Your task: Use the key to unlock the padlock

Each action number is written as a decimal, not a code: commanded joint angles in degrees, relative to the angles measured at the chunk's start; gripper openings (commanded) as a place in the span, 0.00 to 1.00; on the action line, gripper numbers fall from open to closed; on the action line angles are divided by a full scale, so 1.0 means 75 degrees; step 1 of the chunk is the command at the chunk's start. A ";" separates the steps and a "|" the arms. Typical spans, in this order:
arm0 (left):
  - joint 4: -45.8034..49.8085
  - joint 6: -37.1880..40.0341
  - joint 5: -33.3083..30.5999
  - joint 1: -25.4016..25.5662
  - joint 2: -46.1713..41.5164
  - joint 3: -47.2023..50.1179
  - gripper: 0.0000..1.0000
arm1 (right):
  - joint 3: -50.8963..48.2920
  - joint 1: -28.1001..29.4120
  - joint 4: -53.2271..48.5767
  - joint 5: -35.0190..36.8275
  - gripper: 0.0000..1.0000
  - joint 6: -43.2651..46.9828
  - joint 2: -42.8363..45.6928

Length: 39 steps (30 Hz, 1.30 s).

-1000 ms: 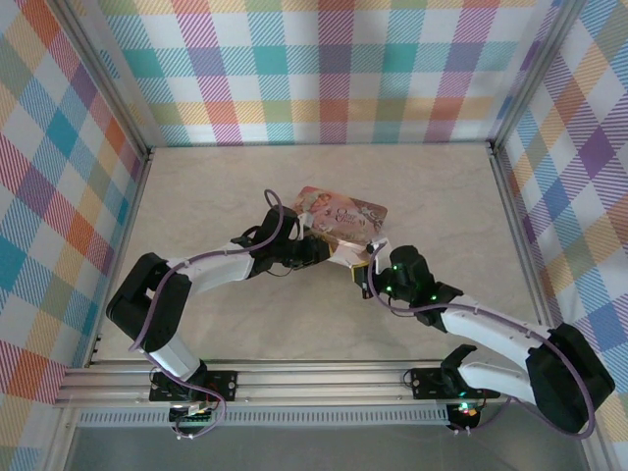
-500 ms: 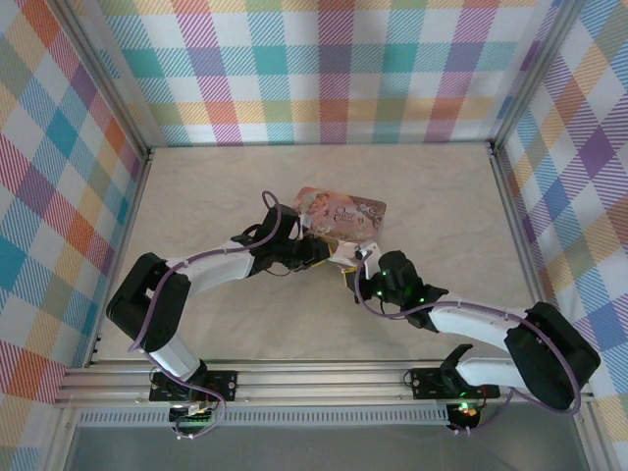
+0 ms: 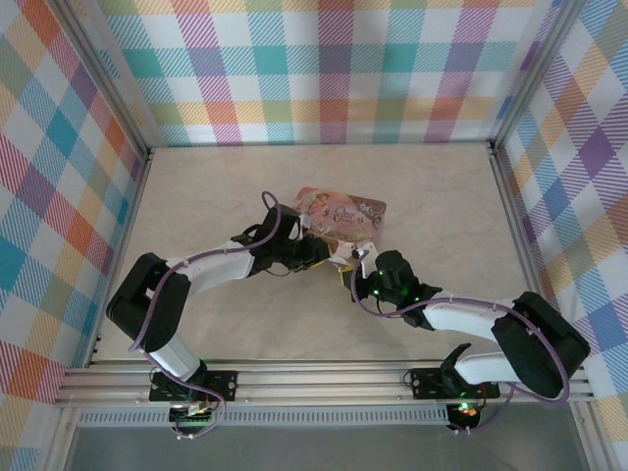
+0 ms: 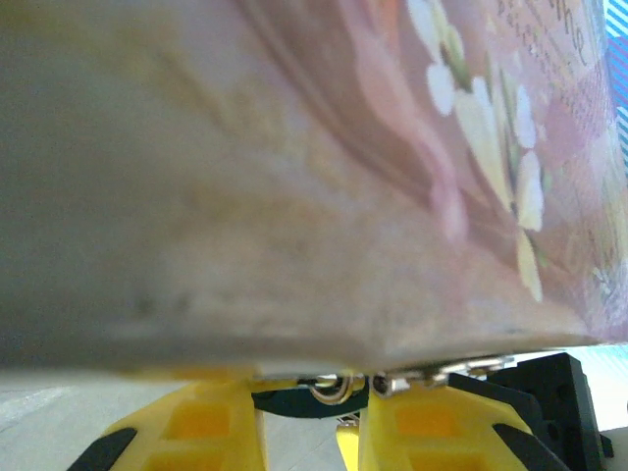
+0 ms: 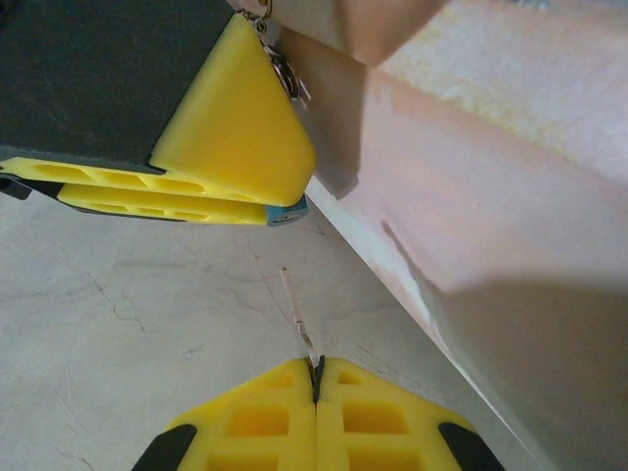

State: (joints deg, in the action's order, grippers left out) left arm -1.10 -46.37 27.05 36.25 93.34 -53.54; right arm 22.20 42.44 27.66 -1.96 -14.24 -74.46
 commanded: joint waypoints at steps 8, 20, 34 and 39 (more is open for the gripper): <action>-0.0029 -0.0169 0.0438 0.0072 -0.0232 -0.0318 0.12 | 0.0262 0.0056 0.0437 -0.0032 0.02 0.0056 -0.0273; -0.0092 -0.0233 0.0490 0.0093 -0.0178 -0.0311 0.12 | 0.0442 0.0061 0.0507 0.0009 0.02 0.0026 -0.0554; -0.0177 -0.0274 0.0495 0.0173 -0.0094 -0.0333 0.12 | 0.0501 0.0072 0.0665 0.0170 0.02 -0.0013 -0.0665; -0.0161 -0.0262 0.0488 0.0182 -0.0082 -0.0337 0.11 | 0.0517 0.0072 0.0764 0.0091 0.02 -0.0023 -0.0725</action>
State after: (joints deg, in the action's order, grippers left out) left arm -0.27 -47.16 27.57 36.51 93.34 -53.54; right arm 24.14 42.48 30.44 -1.06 -14.28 -79.18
